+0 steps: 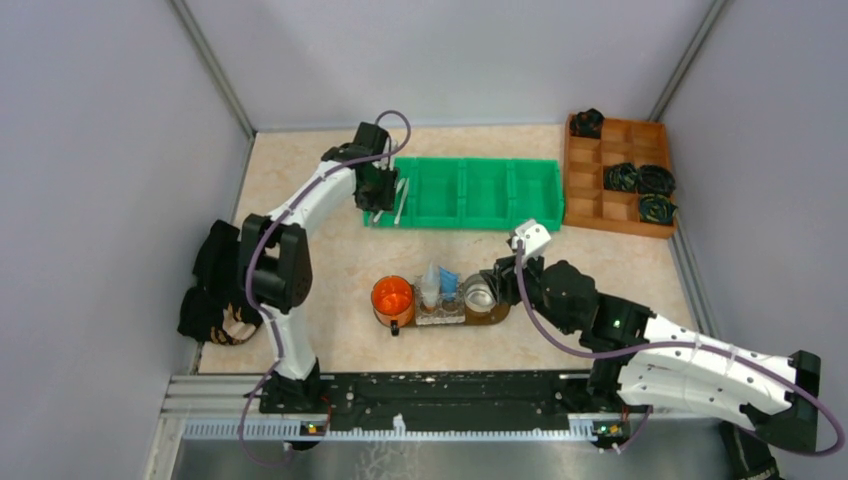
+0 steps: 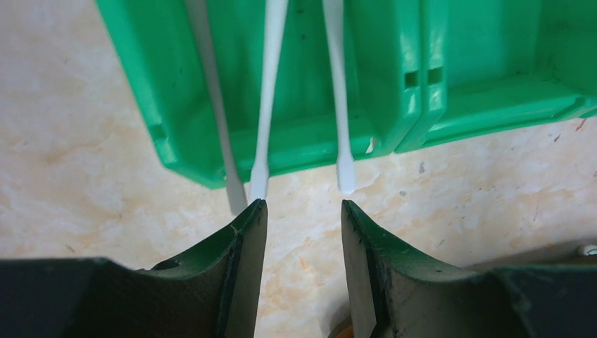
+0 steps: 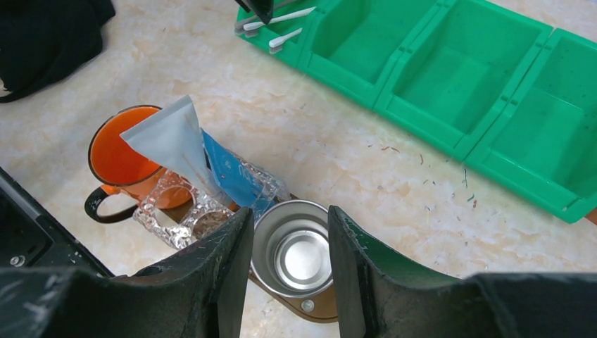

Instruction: Prepare toiletry sets of a toothbrush and toothpaste on the tray

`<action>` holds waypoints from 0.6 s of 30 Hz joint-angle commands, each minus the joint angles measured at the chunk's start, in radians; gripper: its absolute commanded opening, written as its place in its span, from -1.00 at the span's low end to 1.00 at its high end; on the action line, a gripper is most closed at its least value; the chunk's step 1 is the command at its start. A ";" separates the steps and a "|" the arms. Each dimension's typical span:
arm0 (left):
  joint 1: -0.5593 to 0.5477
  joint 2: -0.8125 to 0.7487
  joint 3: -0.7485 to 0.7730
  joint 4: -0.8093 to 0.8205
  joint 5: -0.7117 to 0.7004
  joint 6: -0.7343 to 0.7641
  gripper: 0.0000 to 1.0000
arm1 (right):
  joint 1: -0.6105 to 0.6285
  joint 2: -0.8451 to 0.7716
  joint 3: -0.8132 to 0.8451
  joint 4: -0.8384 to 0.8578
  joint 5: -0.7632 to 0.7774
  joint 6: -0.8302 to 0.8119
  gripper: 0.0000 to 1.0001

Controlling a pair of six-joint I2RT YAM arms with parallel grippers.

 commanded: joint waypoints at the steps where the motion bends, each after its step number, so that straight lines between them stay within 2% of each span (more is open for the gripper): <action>1: -0.017 0.065 0.087 -0.001 0.039 0.029 0.00 | 0.009 0.000 -0.011 0.052 -0.011 0.012 -0.15; 11: -0.017 0.112 0.123 -0.012 -0.096 0.033 -0.03 | 0.009 -0.014 -0.040 0.056 -0.010 0.024 -0.16; 18: -0.016 0.169 0.194 -0.007 -0.109 0.072 -0.02 | 0.009 0.004 -0.045 0.068 -0.022 0.024 -0.20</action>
